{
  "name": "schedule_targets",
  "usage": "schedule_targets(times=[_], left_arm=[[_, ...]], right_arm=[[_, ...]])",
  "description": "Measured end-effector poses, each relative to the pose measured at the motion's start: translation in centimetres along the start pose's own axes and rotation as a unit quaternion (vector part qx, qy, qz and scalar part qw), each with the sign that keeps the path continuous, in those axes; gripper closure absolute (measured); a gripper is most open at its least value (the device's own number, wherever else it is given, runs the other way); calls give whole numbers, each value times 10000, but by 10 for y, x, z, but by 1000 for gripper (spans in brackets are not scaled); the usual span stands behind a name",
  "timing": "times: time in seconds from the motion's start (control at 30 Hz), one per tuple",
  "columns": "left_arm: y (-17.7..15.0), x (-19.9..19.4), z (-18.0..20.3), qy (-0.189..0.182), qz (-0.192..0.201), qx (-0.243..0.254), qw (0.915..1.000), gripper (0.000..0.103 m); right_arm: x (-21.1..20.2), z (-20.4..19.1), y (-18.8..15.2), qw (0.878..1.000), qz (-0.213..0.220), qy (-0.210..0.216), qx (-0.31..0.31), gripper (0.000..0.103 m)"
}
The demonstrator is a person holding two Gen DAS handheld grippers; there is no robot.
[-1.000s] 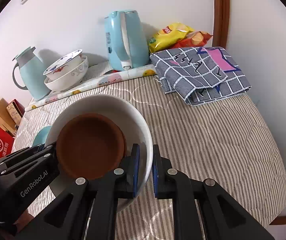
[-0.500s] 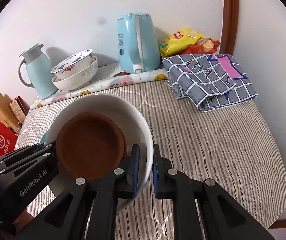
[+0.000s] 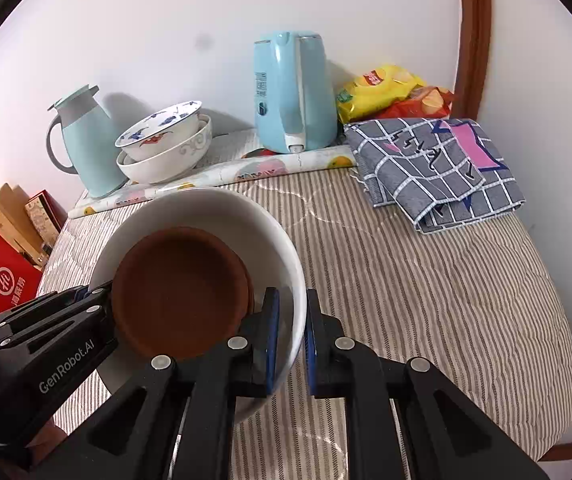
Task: Organize plates and bowls
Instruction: 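Carry the white bowl with both grippers over the light-blue plate stack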
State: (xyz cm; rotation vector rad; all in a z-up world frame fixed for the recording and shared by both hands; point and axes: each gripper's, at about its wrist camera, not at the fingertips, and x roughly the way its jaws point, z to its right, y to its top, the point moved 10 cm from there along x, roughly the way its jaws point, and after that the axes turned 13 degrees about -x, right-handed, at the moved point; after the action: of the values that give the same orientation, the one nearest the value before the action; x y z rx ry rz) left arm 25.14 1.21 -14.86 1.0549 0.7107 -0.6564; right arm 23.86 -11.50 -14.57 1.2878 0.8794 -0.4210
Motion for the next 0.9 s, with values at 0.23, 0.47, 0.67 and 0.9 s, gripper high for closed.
schedule_targets(times=[0.23,0.47,0.67,0.9], left_arm=[[4,-4,-13,54,42,-54,10000,94],[7,-7,-27,103,75,-136,9998,94],[10,-9,-35,139,99,-177,9997,94],[12,-6,-44,179,84,-225,9996,94]], right_arm=[[2,-13,5,10000,27,62,-70,92],[5,-26,8,9998,36,116,-157,92],[7,-34,10,9996,39,158,-216,92],[12,-42,10,9995,9,188,-265,92]])
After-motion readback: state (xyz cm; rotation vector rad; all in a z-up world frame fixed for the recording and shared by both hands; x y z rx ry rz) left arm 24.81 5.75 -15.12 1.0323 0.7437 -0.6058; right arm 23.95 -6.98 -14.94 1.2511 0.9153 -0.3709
